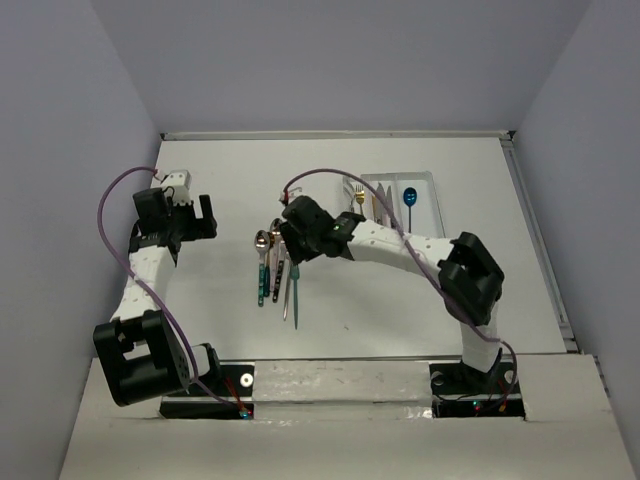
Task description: Sort the eating utensils into containers
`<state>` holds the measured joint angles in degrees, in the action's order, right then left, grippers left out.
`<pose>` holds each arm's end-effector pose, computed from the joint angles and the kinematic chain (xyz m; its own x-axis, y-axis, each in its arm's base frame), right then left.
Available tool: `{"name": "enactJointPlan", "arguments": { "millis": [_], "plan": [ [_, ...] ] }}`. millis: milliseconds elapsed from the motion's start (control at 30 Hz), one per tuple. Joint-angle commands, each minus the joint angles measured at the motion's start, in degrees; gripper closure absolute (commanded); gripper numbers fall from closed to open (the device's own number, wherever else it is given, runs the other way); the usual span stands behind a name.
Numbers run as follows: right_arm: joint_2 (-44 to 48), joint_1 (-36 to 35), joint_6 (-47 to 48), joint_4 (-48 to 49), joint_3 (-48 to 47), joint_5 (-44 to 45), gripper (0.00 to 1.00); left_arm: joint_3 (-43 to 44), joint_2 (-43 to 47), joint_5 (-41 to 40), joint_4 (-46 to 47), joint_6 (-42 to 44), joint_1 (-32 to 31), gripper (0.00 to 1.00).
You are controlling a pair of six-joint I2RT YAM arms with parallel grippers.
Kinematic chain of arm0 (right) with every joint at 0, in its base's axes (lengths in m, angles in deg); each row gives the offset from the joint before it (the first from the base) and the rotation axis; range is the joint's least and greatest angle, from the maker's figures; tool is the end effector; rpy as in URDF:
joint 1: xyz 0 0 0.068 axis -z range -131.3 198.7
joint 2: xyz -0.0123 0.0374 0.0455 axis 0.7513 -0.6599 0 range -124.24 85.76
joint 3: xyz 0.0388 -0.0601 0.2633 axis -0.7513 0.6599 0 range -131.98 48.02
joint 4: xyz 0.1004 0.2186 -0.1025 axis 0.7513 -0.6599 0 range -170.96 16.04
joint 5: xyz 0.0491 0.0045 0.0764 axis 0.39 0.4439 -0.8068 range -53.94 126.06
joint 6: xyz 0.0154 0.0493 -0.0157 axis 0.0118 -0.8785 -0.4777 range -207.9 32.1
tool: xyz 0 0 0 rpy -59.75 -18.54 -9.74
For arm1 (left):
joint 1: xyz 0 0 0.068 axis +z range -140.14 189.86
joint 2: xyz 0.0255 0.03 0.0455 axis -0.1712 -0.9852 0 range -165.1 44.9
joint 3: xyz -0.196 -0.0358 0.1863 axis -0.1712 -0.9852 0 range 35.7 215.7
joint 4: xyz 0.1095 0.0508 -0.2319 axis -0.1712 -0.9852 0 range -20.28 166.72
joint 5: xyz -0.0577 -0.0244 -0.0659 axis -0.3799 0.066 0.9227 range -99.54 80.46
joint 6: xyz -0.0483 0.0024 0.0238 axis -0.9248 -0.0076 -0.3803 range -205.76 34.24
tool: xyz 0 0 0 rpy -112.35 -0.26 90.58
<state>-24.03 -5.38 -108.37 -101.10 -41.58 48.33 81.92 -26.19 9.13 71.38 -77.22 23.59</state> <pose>0.2605 0.3468 0.2537 -0.6513 -0.3167 -0.6896 -0.5115 0.8545 0.0906 0.2699 0.0542 0.2604 -0.4768 0.0282 -0.8786 0.1160 0.9928 -0.0311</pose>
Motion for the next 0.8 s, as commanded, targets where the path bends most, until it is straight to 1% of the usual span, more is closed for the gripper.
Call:
{"name": "enactJointPlan", "arguments": {
  "millis": [0,100,200,400,767],
  "plan": [
    [-2.79,-4.96,-4.75,-5.90,-1.98,-1.29,0.44,-0.86,2.09,1.36,1.74,0.34,0.68,0.01],
    [-4.02,-6.38,-5.90,-6.61,-2.16,-0.50,0.44,-0.69,2.01,1.54,1.57,0.34,0.76,0.01],
    [-5.33,-6.91,-6.16,-6.53,-2.16,-1.81,0.46,-0.69,2.18,1.71,1.48,0.34,0.76,0.01],
    [-8.41,-6.91,-6.34,-7.23,-1.63,-2.25,0.48,-0.86,2.89,2.06,1.48,0.52,0.85,0.01],
    [-12.63,-6.91,-5.46,-8.02,-3.12,1.61,0.49,-0.95,2.54,2.59,1.65,0.52,1.20,0.01]
  ]
}}
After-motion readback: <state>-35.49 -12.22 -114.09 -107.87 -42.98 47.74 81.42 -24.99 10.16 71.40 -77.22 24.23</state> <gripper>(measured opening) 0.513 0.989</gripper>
